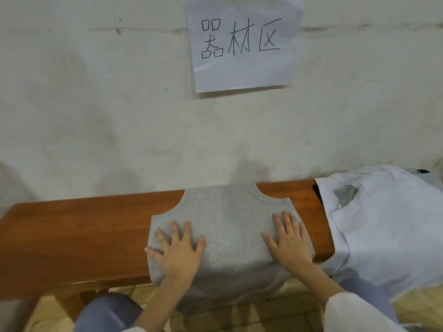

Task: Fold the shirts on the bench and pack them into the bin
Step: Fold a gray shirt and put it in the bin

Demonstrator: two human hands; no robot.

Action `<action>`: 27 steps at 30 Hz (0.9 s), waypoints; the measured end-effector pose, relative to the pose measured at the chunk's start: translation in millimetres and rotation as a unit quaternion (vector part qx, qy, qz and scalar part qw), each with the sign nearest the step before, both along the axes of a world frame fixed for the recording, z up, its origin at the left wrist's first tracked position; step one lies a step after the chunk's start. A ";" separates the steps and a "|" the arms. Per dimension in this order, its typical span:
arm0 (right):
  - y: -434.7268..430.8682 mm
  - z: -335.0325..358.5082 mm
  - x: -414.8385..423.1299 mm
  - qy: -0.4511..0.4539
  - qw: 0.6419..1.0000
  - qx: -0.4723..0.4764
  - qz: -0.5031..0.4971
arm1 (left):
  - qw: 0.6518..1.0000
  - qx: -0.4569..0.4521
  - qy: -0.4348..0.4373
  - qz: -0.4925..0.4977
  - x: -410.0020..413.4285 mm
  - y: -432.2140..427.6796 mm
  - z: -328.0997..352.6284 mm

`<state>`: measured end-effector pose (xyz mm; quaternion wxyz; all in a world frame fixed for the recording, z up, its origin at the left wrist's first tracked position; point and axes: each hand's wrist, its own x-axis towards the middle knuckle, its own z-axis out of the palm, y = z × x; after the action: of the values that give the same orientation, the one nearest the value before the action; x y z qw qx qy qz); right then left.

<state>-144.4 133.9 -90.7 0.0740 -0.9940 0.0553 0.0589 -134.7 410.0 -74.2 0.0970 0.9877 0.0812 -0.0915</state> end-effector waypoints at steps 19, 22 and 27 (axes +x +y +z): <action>-0.1 17.9 -32.8 -0.210 0.957 0.196 0.050 | 0.974 -0.038 -0.190 -0.115 -18.5 -19.2 -2.5; 17.9 5.2 -69.9 -0.171 0.944 0.247 0.139 | 0.911 -0.152 -0.305 -0.231 -59.4 -37.1 -14.7; 9.1 -57.1 -79.5 0.190 0.947 0.254 0.048 | 0.974 -0.139 0.034 -0.173 -86.6 -28.8 -90.5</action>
<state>-224.0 142.9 -147.8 0.3092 -0.9142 0.0039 0.2621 -221.4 381.2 -164.7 0.2136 0.9599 -0.1011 -0.1508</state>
